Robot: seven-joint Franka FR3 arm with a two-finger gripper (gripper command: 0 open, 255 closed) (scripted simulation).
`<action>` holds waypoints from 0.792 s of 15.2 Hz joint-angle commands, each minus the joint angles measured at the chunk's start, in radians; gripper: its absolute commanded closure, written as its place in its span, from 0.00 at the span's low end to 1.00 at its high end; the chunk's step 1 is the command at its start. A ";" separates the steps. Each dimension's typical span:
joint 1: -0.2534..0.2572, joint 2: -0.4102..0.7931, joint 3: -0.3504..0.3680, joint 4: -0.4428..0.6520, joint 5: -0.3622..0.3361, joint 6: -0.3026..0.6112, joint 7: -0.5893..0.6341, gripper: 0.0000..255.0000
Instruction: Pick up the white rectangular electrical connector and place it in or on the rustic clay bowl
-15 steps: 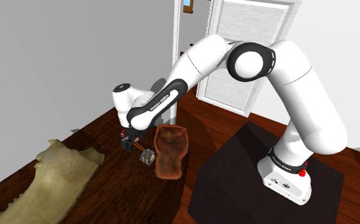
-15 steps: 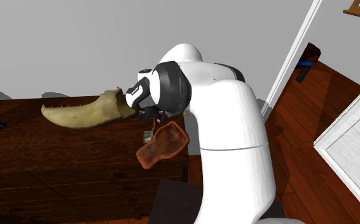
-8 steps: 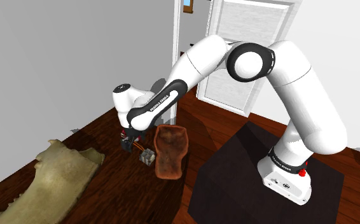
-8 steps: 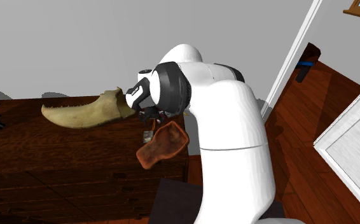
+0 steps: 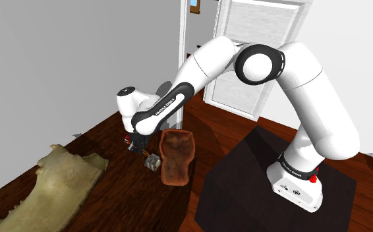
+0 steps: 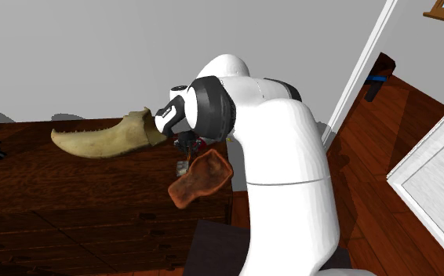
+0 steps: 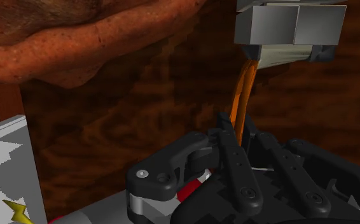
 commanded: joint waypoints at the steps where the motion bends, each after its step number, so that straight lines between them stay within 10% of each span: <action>1: 0.000 0.000 0.000 0.000 0.000 0.000 0.000 1.00; 12: -0.017 -0.096 0.022 -0.021 0.023 -0.076 -0.010 1.00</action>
